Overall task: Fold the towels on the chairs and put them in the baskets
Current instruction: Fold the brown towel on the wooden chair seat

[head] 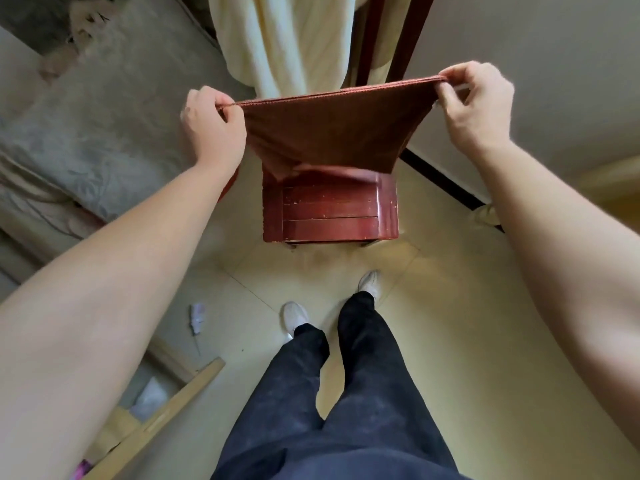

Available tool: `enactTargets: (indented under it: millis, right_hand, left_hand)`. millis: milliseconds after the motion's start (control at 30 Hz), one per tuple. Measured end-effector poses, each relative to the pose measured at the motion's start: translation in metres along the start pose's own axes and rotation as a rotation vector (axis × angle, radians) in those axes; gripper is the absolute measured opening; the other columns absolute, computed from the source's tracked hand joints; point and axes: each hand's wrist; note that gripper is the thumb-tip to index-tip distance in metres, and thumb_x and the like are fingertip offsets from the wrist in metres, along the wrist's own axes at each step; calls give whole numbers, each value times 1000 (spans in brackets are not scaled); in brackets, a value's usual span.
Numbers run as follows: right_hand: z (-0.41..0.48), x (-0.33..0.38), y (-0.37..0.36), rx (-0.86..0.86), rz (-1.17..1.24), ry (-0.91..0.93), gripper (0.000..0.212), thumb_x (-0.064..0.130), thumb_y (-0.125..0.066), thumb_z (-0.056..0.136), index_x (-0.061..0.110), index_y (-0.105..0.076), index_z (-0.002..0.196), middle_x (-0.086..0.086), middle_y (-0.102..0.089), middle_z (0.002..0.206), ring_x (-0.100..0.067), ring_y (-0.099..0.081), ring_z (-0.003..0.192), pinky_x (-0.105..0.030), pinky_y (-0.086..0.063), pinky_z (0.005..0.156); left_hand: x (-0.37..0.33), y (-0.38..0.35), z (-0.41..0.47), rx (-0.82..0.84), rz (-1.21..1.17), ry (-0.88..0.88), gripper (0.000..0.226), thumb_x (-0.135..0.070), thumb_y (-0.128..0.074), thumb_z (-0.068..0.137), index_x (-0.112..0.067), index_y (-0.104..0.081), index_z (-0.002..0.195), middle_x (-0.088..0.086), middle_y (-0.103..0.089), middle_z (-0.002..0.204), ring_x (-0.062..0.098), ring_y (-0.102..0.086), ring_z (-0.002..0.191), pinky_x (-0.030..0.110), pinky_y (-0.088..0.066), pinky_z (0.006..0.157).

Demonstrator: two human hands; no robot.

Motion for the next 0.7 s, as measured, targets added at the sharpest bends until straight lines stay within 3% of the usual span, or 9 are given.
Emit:
enactTargets:
  millis: [133,300,367,467,533,700]
  right_hand:
    - [-30,-22,-14,90,-50,7,21,36,-63,93,24,-71,107,-2,-69,105,-15,-65,90,-30,-53,88]
    - [-86,-81,-58,460,-209,-63,20,28,-70,90,22,-75,109,-12,-66,104,-31,-66,95,-38,-51,88]
    - [-112,-100,-81,605,-271,-103,23,32,-70,90,26,-75,111,-11,-65,104,-34,-65,98,-42,-54,87]
    - [-145,-118,-103,760,-352,-124,23,35,-67,93,29,-74,113,-7,-58,99,-36,-63,100,-41,-53,82]
    - [-162,-126,-115,830,-397,-129,22,37,-65,95,29,-75,113,-4,-51,94,-37,-62,100,-41,-52,80]
    - [-163,-130,-132,881,-354,-271,23,32,-60,93,23,-74,108,-11,-62,108,-36,-61,104,-44,-53,90]
  left_hand:
    - [24,-4,-34,86,128,-118,18,-19,-45,83,-14,-62,86,7,-60,101,28,-53,99,34,-40,77]
    - [92,-40,-88,498,416,-379,19,-13,-53,85,-13,-68,95,7,-65,104,32,-53,100,43,-49,74]
    - [120,-61,-114,690,502,-359,25,-13,-51,91,-18,-70,106,4,-67,109,31,-53,105,44,-51,79]
    - [144,-81,-149,846,546,-286,28,-17,-48,97,-24,-69,115,2,-68,113,30,-53,109,42,-48,82]
    - [152,-92,-167,924,572,-232,30,-16,-46,97,-23,-67,118,3,-67,114,31,-52,111,42,-48,84]
    - [156,-112,-170,986,547,-74,28,-18,-45,93,-19,-66,112,6,-65,115,31,-51,113,42,-48,89]
Point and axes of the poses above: each hand's wrist, its own z-axis towards the middle knuckle, its own y-axis out of the back of the hand, x = y × z
